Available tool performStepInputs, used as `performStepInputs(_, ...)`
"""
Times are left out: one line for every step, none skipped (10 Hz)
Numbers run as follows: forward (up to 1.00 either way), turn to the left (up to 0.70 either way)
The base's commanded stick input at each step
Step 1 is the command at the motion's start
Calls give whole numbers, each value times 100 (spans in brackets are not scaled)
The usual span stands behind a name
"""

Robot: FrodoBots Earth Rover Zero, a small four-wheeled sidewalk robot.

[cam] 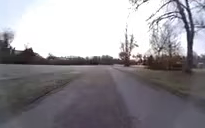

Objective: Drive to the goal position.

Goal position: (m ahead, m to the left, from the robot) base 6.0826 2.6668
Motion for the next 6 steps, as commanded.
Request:
performStepInputs(100,0)
performStepInputs(100,0)
performStepInputs(100,0)
performStepInputs(100,0)
performStepInputs(100,0)
performStepInputs(100,0)
